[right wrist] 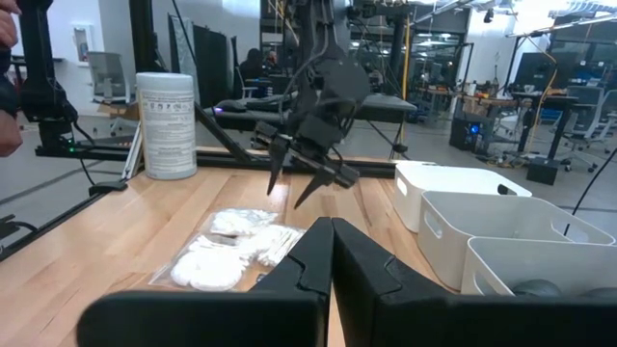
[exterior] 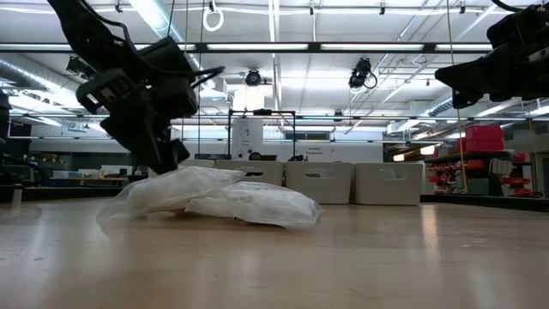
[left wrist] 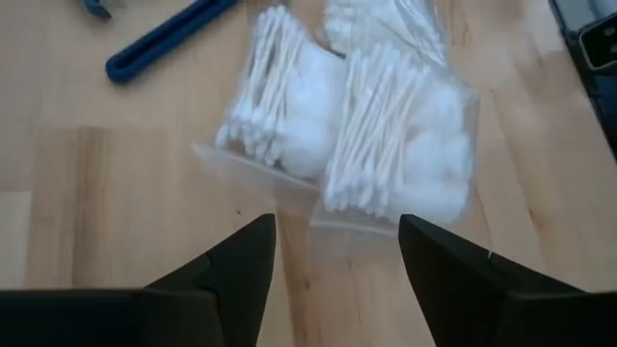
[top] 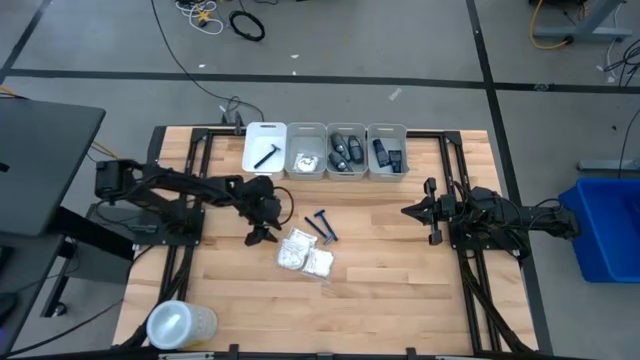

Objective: Pick & Place Travel size toiletries
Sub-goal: Put the white cotton pack into the left gray bin

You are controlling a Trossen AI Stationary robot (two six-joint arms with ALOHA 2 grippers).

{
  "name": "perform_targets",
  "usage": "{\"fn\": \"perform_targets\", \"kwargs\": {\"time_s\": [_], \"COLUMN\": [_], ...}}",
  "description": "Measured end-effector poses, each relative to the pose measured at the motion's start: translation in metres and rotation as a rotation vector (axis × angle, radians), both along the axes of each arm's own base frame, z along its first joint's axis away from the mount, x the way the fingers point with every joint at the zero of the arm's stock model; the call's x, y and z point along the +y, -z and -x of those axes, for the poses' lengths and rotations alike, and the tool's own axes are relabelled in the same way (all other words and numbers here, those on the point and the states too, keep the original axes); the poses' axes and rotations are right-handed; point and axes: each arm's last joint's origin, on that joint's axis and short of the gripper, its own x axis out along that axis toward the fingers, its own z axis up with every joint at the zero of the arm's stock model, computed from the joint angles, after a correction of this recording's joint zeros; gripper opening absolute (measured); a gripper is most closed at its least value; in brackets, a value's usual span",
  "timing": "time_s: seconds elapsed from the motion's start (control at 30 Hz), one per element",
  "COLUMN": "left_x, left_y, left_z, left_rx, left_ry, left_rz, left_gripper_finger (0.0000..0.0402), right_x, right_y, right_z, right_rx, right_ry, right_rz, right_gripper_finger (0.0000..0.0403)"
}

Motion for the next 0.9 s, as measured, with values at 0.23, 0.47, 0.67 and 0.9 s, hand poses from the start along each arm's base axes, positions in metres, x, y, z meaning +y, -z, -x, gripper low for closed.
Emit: {"fn": "perform_targets", "kwargs": {"time_s": [0.23,0.47,0.67,0.9], "left_x": [0.002,0.002,0.002,0.002], "left_y": [0.017,0.030,0.036,0.036], "left_z": [-0.004,-0.008,-0.010,-0.010], "left_rx": [0.043,0.068,0.069,0.074], "left_ry": [0.043,0.046,0.069,0.067], "left_rz": [0.086,0.097,0.145,0.148], "left_gripper_finger": [0.0226,0.0214,0.0201,0.0176], "right_x": [0.000,0.000,0.000,0.000], "right_y": [0.000,0.000,0.000,0.000], "right_z": [0.000,0.000,0.000,0.000], "right_rx": [0.000,0.000,0.000,0.000], "right_ry": [0.000,0.000,0.000,0.000], "right_rz": [0.000,0.000,0.000,0.000], "right_gripper_finger": [0.0013,0.0014,0.0014,0.0014]}}
